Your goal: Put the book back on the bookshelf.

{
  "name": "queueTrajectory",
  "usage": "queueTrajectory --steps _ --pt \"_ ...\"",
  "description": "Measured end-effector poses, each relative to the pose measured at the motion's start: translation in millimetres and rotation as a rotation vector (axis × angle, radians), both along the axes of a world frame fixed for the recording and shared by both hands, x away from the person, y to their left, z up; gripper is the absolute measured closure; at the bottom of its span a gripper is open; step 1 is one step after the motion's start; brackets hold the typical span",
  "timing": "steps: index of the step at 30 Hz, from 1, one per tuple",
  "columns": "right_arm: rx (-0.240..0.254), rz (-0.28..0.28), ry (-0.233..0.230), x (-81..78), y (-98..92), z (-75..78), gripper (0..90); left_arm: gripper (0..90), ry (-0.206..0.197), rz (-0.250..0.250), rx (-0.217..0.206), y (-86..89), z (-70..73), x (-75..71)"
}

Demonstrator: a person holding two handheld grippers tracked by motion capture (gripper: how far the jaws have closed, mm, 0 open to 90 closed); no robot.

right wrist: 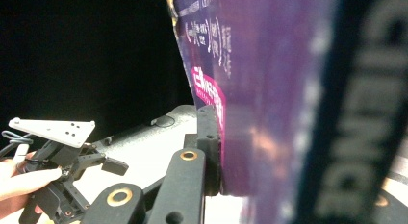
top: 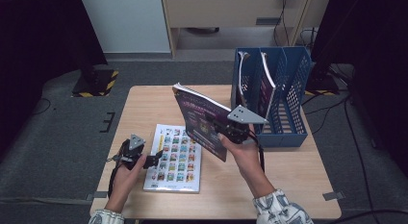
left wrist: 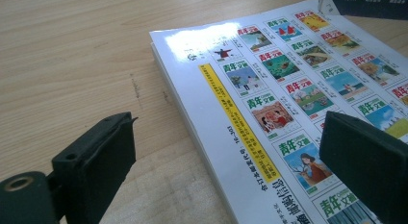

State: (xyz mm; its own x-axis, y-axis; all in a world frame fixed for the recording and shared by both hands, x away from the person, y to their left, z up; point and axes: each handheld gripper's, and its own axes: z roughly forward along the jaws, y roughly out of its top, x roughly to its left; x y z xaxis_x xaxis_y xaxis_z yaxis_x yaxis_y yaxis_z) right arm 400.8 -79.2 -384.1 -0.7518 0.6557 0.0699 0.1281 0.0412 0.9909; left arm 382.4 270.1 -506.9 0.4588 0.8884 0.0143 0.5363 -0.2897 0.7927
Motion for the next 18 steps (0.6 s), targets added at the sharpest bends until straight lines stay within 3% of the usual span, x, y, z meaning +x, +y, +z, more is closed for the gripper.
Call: queueTrajectory --steps 18 --pt "-0.009 0.014 0.009 -8.2 -6.8 4.4 84.0 5.1 -0.003 0.006 0.003 2.4 0.4 0.7"
